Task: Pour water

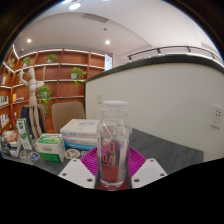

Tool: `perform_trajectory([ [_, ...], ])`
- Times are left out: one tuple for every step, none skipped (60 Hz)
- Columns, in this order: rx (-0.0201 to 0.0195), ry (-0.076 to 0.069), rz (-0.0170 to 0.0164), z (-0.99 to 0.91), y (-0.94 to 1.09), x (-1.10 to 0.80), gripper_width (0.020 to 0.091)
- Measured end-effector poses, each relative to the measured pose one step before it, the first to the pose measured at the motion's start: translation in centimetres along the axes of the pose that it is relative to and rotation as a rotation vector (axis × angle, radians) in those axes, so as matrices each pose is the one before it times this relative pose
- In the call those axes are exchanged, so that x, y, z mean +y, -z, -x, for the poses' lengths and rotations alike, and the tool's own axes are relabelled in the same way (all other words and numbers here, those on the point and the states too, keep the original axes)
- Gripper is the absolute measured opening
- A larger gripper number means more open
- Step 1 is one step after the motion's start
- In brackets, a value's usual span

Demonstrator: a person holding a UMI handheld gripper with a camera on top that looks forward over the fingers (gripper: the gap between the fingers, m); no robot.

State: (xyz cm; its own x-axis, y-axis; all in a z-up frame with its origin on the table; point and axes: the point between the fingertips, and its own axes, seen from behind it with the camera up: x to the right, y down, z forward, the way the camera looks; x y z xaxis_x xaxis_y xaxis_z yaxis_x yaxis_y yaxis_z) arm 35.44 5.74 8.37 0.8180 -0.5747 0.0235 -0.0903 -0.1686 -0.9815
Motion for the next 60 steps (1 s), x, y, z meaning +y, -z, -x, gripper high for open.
perform_trajectory([
  [-0.00301,-0.0077,-0.0033,0.023,-0.069,0.014,0.0401],
  [-0.00276,-0.0052,-0.00525,-0.004,0.087,-0.09,0.0411],
  [0.00037,-0.0011,-0.00153,-0.066,0.069,0.019,0.0422],
  [0.00034,0.0015,-0.0022,-0.035,0.052,-0.04,0.0434],
  [-0.00289,0.0029,-0.00103,0.03,0.044,-0.015,0.0438],
  [-0.00069,0.0033,0.00072,0.012,0.03,0.009,0.0461],
  [0.00094,0.0039,0.00114,-0.023,0.03,-0.005,0.0484],
  [-0.00171,-0.0014,0.00866,0.067,-0.066,0.234,0.0487],
  [-0.00387,-0.0028,0.00932,0.108,0.027,0.178,0.0494],
  [-0.00269,-0.0023,0.01013,0.097,0.035,0.213,0.0516],
  [-0.00201,-0.0024,0.01383,0.058,0.055,0.335,0.0547],
  [-0.00167,-0.0022,0.0147,-0.01,0.101,0.366,0.0594],
  [-0.00231,-0.0017,0.01499,-0.019,0.147,0.377,0.0645],
  [-0.00152,-0.0021,0.01291,0.008,0.151,0.362,0.0688],
  [-0.00208,-0.0024,0.00962,0.026,0.196,0.295,0.0718],
  [-0.00304,-0.0022,-0.00072,0.042,0.265,0.175,0.0732],
  [-0.00202,-0.0039,-0.00203,0.018,0.29,0.036,0.0736],
  [-0.00176,-0.005,-0.00413,-0.001,0.327,0.002,0.0736],
  [-0.00221,-0.0064,-0.00317,0.025,0.346,0.006,0.0735],
  [-0.00238,-0.007,-0.00049,0.018,0.417,0.072,0.0736],
  [-0.00266,-0.0056,0.00198,0.008,0.46,0.099,0.0735],
  [-0.00357,-0.0037,0.00198,0.015,0.5,0.096,0.0737],
  [-0.00398,-0.0026,0.00392,-0.057,0.582,-0.005,0.0737],
  [-0.00359,-0.0029,0.00087,0.001,0.574,0.056,0.0737],
  [-0.00269,-0.0025,0.00101,-0.001,0.524,0.091,0.0738],
  [-0.00449,-0.0041,0.00303,0.029,0.556,0.085,0.0736],
  [-0.00642,-0.0049,0.00533,0.046,0.59,0.152,0.0734],
  [-0.00834,-0.0056,0.00693,0.068,0.608,0.186,0.0733],
  [-0.00934,-0.0045,0.00545,0.114,0.609,0.16,0.0732],
  [-0.00978,-0.0031,0.0035,0.128,0.643,0.124,0.0734],
  [-0.00954,-0.0023,0.00271,0.12,0.651,0.091,0.0733],
  [-0.00912,-0.0009,0.00327,0.107,0.675,0.091,0.0736],
  [-0.00761,0.0016,0.00162,0.2,0.684,0.087,0.0736],
  [-0.009,0.0037,0.00071,0.105,0.7,0.044,0.0736],
  [-0.0061,0.0074,-0.00115,0.158,0.81,-0.018,0.0737],
  [-0.00564,0.0077,-0.00139,0.051,0.709,-0.033,0.0737],
  [-0.00287,0.0068,-0.00149,0.024,0.674,-0.02,0.0737],
  [-0.00147,0.0065,-0.00078,0.013,0.657,-0.046,0.0737],
  [-0.00211,0.0069,-0.0004,0.035,0.635,-0.009,0.0736],
  [-0.00301,0.0082,-0.00123,0.051,0.591,-0.016,0.0736],
  [-0.00253,0.0086,-0.00214,0.007,0.593,-0.124,0.0736],
  [-0.00028,0.0077,-0.00133,0.021,0.547,0.032,0.0736],
  [0.00059,0.0071,-0.00105,0.03,0.644,0.005,0.0736],
  [-0.00085,0.0037,-0.00044,0.056,0.527,0.048,0.0735],
  [-0.00201,0.0006,-0.00146,0.071,0.488,0.009,0.0734],
  [-0.00256,-0.0016,-0.00395,0.114,0.46,-0.032,0.0735],
  [-0.00296,-0.0036,-0.00551,0.122,0.439,-0.038,0.0735],
  [-0.00477,-0.005,-0.0062,0.161,0.426,-0.057,0.0734],
  [-0.00693,-0.0052,-0.00555,0.226,0.372,-0.063,0.0735],
  [-0.00905,-0.0042,-0.00437,0.271,0.371,-0.048,0.0734],
  [-0.01163,-0.0043,-0.00278,0.241,0.187,-0.003,0.0735],
  [-0.00891,-0.0016,-0.003,0.331,0.418,0.014,0.0736],
  [-0.00634,-0.0002,-0.00296,0.251,0.365,-0.014,0.0734],
  [-0.00347,0.0026,-0.00283,0.221,0.315,-0.011,0.0736],
  [-0.00167,0.0046,-0.0017,0.202,0.313,0.007,0.0735],
  [-0.00134,0.0047,0.00009,0.144,0.283,0.051,0.0734],
  [-0.00376,0.0034,0.00186,0.197,0.322,0.065,0.0734],
  [-0.00546,0.0024,0.00197,0.256,0.182,0.092,0.0735],
  [-0.00505,0.0005,0.00013,0.213,0.25,0.048,0.0734],
  [-0.00465,-0.0004,-0.00198,0.216,0.281,-0.006,0.0735],
])
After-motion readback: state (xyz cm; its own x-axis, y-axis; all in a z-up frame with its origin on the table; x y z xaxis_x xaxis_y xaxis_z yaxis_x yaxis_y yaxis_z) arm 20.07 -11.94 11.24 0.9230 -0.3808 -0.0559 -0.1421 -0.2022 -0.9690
